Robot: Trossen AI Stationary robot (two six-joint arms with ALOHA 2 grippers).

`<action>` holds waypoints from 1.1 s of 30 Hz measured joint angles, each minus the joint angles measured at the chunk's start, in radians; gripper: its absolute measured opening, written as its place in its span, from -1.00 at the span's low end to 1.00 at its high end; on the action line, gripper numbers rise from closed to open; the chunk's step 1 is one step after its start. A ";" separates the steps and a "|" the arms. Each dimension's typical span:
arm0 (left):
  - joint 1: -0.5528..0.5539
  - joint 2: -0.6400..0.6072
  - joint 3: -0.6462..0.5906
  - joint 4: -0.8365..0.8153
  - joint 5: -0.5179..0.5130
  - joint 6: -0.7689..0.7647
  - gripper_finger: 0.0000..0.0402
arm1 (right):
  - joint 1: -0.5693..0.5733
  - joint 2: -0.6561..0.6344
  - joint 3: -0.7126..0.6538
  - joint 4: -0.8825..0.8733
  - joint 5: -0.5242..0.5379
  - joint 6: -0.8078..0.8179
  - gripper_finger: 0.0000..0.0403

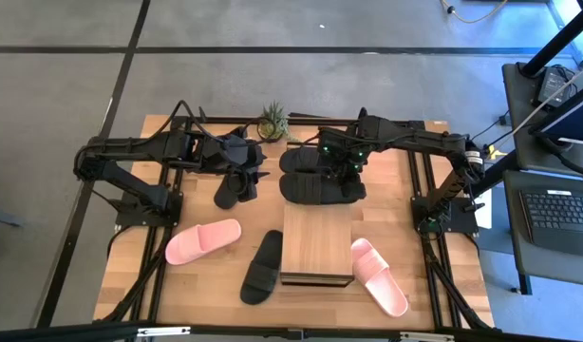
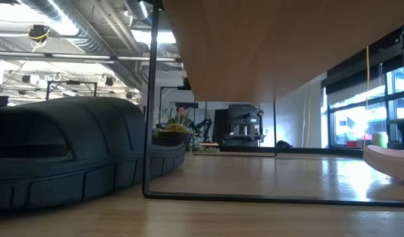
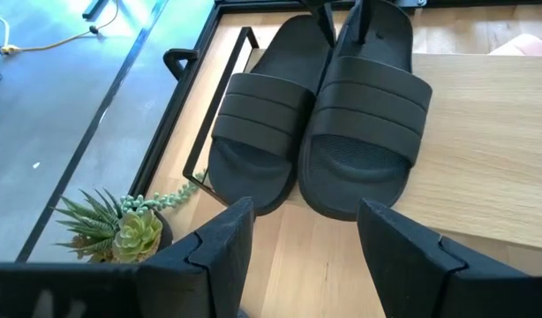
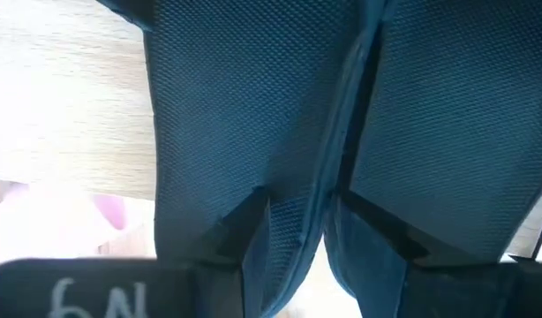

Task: Pick and place slides into the shelf
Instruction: Put the black slipper on the shelf

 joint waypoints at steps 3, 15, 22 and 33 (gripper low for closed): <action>0.000 0.000 0.000 0.000 0.000 0.000 -0.03 | 0.000 0.000 0.000 0.011 0.000 0.009 -0.35; 0.000 0.000 0.000 0.000 0.000 0.000 -0.03 | 0.000 0.000 0.000 0.032 -0.003 0.019 -0.35; 0.000 0.000 0.000 0.000 0.000 0.000 -0.03 | 0.001 0.000 0.000 0.034 -0.004 0.060 -0.35; -0.001 0.000 0.000 -0.004 0.000 0.000 -0.03 | 0.006 0.000 0.000 0.046 0.121 0.064 -0.35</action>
